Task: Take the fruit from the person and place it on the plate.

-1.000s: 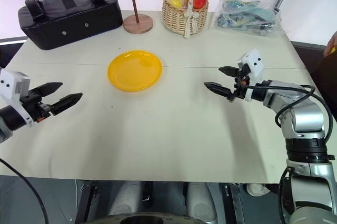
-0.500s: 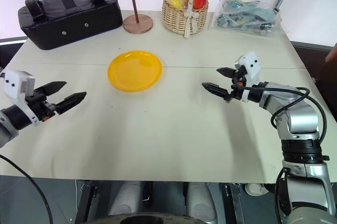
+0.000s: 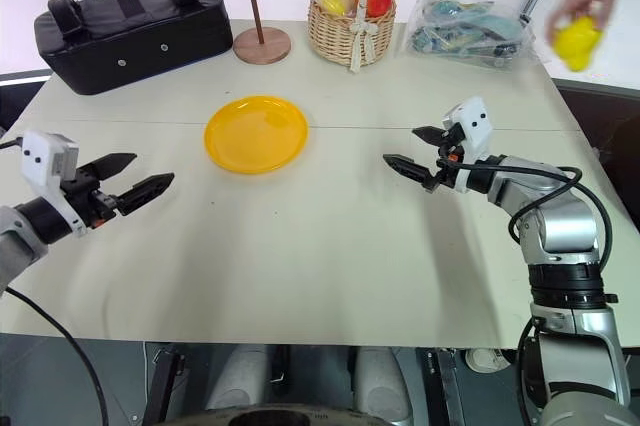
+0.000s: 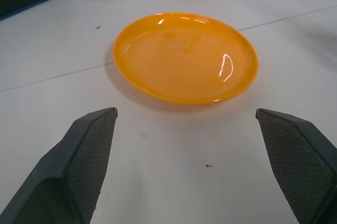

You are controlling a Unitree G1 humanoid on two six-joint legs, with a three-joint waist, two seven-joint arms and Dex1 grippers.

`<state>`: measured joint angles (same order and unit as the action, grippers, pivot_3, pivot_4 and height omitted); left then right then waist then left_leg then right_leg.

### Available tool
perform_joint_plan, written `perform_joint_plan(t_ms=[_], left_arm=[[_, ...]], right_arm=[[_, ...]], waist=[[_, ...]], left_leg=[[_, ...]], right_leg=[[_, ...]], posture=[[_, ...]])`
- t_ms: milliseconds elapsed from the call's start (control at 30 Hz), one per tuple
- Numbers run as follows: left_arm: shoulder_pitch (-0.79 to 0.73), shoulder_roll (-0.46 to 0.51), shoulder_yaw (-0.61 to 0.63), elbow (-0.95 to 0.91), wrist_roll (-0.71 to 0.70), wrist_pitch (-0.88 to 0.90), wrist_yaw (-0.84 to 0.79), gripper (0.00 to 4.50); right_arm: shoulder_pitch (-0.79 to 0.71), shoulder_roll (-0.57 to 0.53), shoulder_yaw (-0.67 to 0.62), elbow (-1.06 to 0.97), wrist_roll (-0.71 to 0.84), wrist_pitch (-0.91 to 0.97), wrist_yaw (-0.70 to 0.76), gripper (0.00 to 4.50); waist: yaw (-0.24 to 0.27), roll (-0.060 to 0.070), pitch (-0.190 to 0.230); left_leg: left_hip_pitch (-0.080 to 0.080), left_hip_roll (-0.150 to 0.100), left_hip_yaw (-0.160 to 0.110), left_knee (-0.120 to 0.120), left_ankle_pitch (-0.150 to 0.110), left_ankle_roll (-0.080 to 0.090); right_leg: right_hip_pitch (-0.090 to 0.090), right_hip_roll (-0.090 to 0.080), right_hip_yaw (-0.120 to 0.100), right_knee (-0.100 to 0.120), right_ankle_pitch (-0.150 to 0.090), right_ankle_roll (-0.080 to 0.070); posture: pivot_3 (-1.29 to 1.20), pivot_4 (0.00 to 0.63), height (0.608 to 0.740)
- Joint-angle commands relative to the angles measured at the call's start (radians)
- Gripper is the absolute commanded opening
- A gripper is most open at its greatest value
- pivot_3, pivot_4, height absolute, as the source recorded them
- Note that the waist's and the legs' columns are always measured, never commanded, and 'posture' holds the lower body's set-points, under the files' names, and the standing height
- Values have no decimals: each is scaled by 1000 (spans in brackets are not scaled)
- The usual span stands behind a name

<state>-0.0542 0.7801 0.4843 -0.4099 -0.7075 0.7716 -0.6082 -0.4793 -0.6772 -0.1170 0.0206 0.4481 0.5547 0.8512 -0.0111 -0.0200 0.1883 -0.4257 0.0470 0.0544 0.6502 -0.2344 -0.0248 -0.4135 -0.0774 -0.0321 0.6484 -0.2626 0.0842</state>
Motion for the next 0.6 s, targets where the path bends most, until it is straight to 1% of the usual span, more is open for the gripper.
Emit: perform_joint_plan(t_ms=[33,400,500,600], left_arm=[[-22,15,5,-2,4,-22,-9,4417],[-31,20,18,41,26,-52,-29,4417],[-72,37,29,62,-9,-41,-66,4417],[-120,89,41,82,-79,-8,-160,4417]], right_arm=[[-1,6,-22,-40,7,-21,-9,4500],[1,13,-18,-40,5,-26,-11,4500],[2,15,-17,-42,6,-25,-12,4500],[1,15,-16,-40,4,-25,-10,4500]], waist=[[0,0,0],[0,0,0],[1,0,0],[0,0,0]], left_leg=[[0,0,0,0,0,0],[0,0,0,0,0,0],[0,0,0,0,0,0],[0,0,0,0,0,0]], right_leg=[[0,0,0,0,0,0],[0,0,0,0,0,0],[0,0,0,0,0,0],[0,0,0,0,0,0]], posture=[[0,150,740],[0,150,740],[0,150,740],[0,150,740]])
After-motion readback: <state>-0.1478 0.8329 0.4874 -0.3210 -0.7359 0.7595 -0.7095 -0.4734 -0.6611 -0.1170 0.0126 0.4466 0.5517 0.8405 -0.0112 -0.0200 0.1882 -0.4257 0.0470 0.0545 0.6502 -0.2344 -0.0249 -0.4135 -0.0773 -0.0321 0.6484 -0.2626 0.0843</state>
